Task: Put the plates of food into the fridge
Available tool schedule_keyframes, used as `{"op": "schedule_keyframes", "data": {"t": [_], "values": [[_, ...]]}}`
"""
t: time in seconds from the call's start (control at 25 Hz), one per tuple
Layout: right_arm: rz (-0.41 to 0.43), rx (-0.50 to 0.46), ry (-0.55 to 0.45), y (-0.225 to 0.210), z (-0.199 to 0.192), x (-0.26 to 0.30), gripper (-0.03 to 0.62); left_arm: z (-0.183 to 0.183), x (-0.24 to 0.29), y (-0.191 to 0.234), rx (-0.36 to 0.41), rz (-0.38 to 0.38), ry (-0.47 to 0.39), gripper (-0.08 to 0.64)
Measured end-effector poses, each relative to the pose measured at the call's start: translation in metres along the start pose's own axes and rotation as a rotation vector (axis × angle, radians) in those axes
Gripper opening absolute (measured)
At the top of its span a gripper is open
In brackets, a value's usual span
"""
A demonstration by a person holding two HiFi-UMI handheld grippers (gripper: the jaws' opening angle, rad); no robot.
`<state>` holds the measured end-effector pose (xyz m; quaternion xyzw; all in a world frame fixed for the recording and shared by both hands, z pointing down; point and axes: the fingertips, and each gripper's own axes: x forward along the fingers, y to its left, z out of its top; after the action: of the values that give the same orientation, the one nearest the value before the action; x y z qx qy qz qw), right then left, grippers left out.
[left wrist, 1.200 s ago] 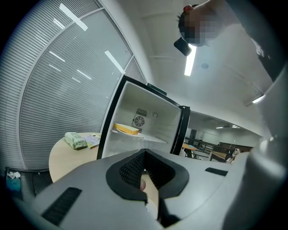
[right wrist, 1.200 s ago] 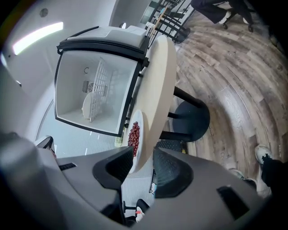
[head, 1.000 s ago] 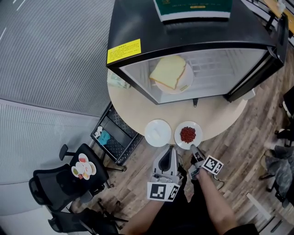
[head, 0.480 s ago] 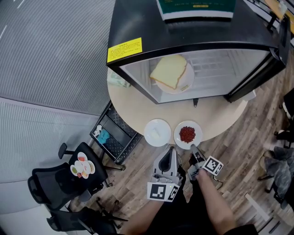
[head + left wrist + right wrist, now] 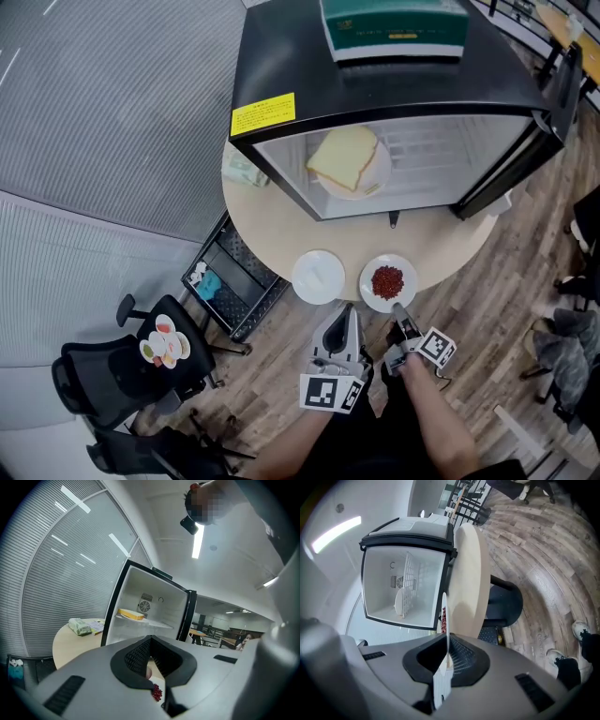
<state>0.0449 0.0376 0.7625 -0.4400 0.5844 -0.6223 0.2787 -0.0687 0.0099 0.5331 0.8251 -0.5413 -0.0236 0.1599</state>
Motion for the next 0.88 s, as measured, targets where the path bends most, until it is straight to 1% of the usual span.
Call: {"op": "schedule_keyframes", "data": {"t": [0.28, 0.44, 0.6, 0.72, 0.88], "values": [[-0.002, 0.021, -0.031, 0.037, 0.024, -0.024, 0.018, 0.016, -0.007, -0.014, 0.009, 0.003, -0.021, 0.005], [-0.007, -0.001, -0.06, 0.066, 0.048, -0.037, 0.018, 0.03, -0.009, -0.026, 0.023, 0.008, -0.04, 0.004], [0.039, -0.011, -0.08, 0.108, 0.077, -0.038, 0.018, 0.044, 0.0, -0.042, 0.021, 0.011, -0.07, 0.005], [0.053, -0.007, -0.104, 0.136, 0.099, -0.04, 0.018, 0.053, 0.01, -0.057, 0.024, 0.001, -0.065, 0.003], [0.088, 0.008, -0.132, 0.171, 0.124, -0.039, 0.018, 0.062, 0.018, -0.066, 0.044, 0.02, -0.08, 0.004]]}}
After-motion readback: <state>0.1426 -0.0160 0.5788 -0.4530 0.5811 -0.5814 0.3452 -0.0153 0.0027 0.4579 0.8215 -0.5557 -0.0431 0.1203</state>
